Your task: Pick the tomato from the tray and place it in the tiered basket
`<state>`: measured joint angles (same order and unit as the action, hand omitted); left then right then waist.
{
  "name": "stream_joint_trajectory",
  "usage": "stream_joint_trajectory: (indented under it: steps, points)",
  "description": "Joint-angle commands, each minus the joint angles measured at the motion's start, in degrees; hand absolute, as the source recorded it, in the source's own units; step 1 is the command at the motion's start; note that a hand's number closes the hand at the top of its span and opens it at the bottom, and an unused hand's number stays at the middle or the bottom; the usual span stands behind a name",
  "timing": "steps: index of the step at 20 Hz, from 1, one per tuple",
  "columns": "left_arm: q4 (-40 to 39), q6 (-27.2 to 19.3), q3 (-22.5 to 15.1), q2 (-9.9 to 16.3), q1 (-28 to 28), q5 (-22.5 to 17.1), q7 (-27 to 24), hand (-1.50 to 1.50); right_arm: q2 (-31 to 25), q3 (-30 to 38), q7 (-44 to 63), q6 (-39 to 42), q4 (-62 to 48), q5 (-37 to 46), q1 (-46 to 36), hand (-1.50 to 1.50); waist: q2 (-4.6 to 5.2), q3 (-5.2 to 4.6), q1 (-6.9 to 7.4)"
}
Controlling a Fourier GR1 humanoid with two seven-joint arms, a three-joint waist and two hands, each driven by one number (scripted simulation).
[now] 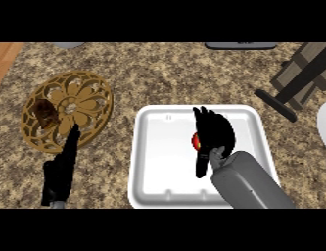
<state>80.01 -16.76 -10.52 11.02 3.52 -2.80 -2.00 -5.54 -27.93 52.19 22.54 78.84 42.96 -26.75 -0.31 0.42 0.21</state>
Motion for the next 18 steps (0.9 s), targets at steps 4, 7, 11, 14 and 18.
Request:
stream_joint_trajectory:
  steps: [4, 7, 11, 14, 18]
  points:
    - [-5.01, 0.5, 1.26, -2.43, -2.12, 0.14, 0.75, 0.0, 0.39, 4.25, -1.73, 1.96, -4.97, 0.76, -0.41, -1.5, 0.37, -0.43, -0.14]
    - [-0.94, 2.52, 1.25, -0.56, 2.38, -0.04, 0.73, 0.0, -1.28, 4.12, -3.62, 1.42, -2.62, 1.7, 4.08, -1.5, 0.29, -0.43, -0.18]
    - [-0.2, 0.26, -0.1, -2.78, 0.65, 2.97, 3.7, 0.0, 3.69, 4.24, -4.59, -1.1, -9.4, 4.01, 2.27, -1.5, 0.35, -0.42, -0.01]
    - [-1.63, 3.78, 3.43, -1.25, 0.8, 0.98, 0.6, 0.0, 3.5, 5.17, -4.97, -0.46, -7.05, 5.34, 3.97, 1.5, 0.31, -0.43, -0.06]
    - [-3.25, 1.68, 1.05, -3.98, 0.27, 3.67, 0.97, 0.0, 5.38, 4.01, -6.49, -1.09, -12.43, 5.71, -0.37, 1.5, 0.38, -0.43, 0.14]
